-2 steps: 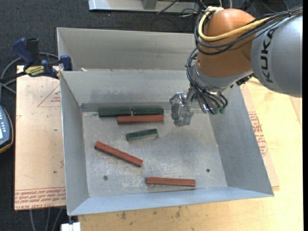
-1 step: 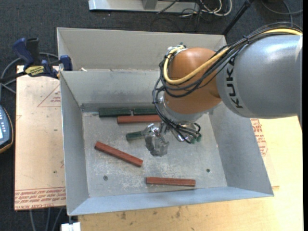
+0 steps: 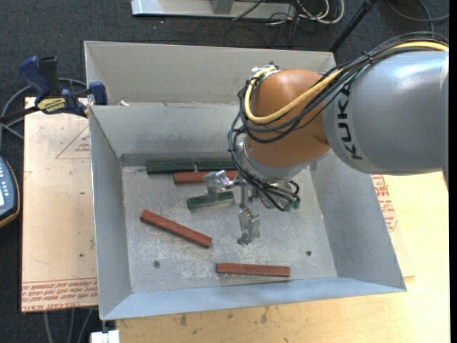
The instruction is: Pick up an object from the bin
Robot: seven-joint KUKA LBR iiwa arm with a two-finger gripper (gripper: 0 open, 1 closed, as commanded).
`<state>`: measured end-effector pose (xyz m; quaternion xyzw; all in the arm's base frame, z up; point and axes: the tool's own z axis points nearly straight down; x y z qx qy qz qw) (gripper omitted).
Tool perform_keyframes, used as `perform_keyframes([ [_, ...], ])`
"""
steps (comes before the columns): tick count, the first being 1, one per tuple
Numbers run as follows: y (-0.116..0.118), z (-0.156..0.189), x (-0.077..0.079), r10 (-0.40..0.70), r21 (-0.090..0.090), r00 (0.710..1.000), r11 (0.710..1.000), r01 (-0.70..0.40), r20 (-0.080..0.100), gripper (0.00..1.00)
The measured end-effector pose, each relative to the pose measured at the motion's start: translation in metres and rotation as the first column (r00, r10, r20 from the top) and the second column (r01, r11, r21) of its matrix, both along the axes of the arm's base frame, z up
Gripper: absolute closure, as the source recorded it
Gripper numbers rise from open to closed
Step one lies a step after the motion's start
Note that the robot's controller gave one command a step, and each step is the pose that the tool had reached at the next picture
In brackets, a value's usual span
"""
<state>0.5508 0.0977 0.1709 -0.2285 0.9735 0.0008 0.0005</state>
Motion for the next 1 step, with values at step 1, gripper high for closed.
perform_keyframes([
  [1, 0.1022, -0.0959, -0.0184, -0.046, 0.002, 0.999, 0.999, 0.046, -0.007, 0.00],
])
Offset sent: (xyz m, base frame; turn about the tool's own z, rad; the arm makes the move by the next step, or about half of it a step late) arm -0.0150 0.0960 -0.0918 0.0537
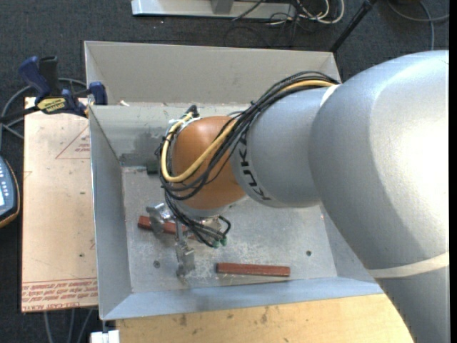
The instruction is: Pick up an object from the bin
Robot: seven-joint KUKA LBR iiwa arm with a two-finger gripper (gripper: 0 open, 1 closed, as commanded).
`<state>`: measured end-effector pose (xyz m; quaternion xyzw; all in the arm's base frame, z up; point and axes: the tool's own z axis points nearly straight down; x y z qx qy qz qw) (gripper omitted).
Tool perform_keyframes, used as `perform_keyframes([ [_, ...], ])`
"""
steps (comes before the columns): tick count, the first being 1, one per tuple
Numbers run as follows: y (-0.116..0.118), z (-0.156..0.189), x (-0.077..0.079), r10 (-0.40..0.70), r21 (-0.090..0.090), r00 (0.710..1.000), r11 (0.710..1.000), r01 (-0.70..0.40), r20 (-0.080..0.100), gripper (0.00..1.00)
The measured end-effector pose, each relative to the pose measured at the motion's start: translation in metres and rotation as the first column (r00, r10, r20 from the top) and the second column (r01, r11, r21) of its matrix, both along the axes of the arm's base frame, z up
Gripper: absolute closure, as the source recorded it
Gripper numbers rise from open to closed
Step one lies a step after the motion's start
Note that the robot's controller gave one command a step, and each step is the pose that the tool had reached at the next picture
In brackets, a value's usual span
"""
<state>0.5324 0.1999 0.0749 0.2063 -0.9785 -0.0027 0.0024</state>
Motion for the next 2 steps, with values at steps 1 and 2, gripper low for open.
perform_keyframes([
  [1, -0.144, 0.000, 0.009, -0.145, -0.004, 0.989, 0.989, 0.145, 0.010, 0.00],
  [2, -0.195, 0.049, 0.041, -0.132, -0.005, 0.991, 0.991, 0.132, 0.016, 0.00],
])
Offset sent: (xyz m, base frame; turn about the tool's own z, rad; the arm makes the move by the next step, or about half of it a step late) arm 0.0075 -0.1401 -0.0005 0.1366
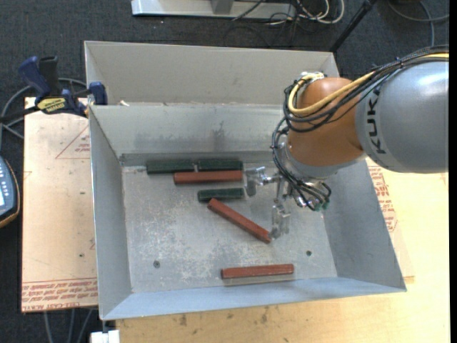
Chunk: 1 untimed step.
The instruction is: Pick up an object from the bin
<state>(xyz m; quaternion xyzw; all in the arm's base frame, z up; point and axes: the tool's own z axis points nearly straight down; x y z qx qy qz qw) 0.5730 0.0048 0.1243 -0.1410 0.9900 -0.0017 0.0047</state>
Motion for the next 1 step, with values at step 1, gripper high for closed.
perform_keyframes([
  [1, -0.0481, -0.0572, -0.0359, -0.031, 0.001, 0.999, 1.000, 0.031, -0.015, 0.00],
])
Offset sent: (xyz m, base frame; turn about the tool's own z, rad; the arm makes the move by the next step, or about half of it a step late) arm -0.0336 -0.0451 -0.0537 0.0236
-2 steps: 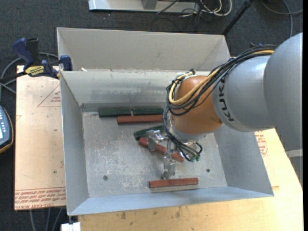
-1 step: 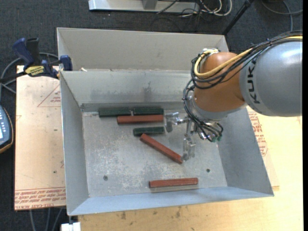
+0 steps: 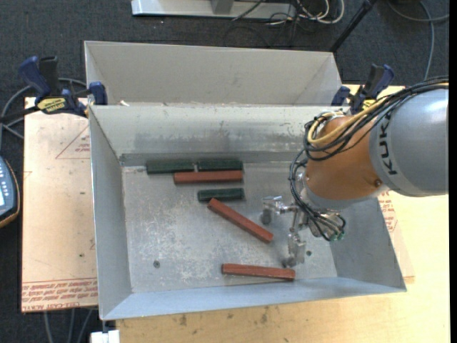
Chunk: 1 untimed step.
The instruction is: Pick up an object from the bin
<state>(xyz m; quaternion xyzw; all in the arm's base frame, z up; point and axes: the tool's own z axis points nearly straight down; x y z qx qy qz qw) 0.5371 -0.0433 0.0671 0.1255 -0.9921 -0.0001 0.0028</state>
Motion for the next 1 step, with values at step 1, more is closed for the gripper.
perform_keyframes([
  [1, 0.0593, 0.0265, -0.0388, -0.005, 0.005, 1.000, 1.000, 0.005, 0.017, 0.00],
])
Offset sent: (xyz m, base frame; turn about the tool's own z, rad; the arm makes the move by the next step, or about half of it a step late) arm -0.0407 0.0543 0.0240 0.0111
